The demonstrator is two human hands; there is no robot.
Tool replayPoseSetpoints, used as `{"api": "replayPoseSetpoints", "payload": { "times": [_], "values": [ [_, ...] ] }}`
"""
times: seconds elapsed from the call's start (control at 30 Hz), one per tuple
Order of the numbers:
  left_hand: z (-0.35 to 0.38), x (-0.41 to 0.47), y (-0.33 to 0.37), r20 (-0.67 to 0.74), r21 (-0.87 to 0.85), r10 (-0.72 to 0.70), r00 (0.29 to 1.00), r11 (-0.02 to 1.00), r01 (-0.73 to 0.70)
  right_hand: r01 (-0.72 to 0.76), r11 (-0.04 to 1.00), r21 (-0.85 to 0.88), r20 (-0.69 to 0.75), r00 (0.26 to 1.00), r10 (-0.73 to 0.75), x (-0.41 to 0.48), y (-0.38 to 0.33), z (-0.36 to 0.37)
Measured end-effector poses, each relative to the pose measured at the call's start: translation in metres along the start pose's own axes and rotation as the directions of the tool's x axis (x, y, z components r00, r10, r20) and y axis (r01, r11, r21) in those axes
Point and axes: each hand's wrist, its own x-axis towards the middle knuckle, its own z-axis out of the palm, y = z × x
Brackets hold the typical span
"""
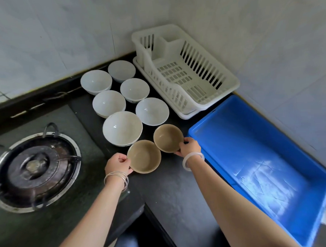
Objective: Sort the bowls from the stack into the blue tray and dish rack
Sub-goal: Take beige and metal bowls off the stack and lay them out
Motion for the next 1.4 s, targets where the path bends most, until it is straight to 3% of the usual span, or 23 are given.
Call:
{"api": "replayPoseSetpoints", "payload": {
  "times": [0.5,0.63,0.77,0.9,1.0,1.1,1.23,1.4],
  "values": [
    [0.004,-0.004,-0.002,-0.058,0.01,0.058,0.997,0.998,-0.058,-0.059,0.988,0.14,0.098,0.994,0.046,0.003,0.005,0.003],
    [0.001,-0.009,-0.003,-0.044,0.09,0.114,0.992,0.99,-0.11,-0.064,0.986,0.156,0.123,0.991,0.045,-0.002,0.007,-0.004],
    [-0.005,-0.023,0.001,-0.03,0.26,0.211,0.977,0.945,-0.196,0.003,0.992,0.127,0.097,0.995,-0.015,-0.022,0.008,-0.022],
    [-0.006,-0.043,0.007,-0.007,0.331,0.289,0.957,0.904,-0.271,0.181,0.983,0.042,0.021,0.983,-0.182,-0.056,0.019,-0.055],
    [0.008,-0.065,0.011,0.081,0.339,0.336,0.939,0.876,-0.343,0.287,0.958,-0.017,-0.033,0.957,-0.287,-0.084,0.039,-0.09],
    [0.033,-0.092,0.012,0.269,0.322,0.338,0.902,0.851,-0.415,0.325,0.945,-0.042,-0.121,0.937,-0.328,-0.111,0.068,-0.126],
    [0.074,-0.134,0.0,0.503,0.374,0.327,0.8,0.753,-0.542,0.237,0.964,-0.124,-0.268,0.927,-0.262,-0.139,0.119,-0.172],
    [0.121,-0.197,-0.038,0.715,0.398,0.254,0.651,0.618,-0.678,0.063,0.959,-0.275,-0.476,0.858,-0.193,-0.172,0.192,-0.217]
  ]
}}
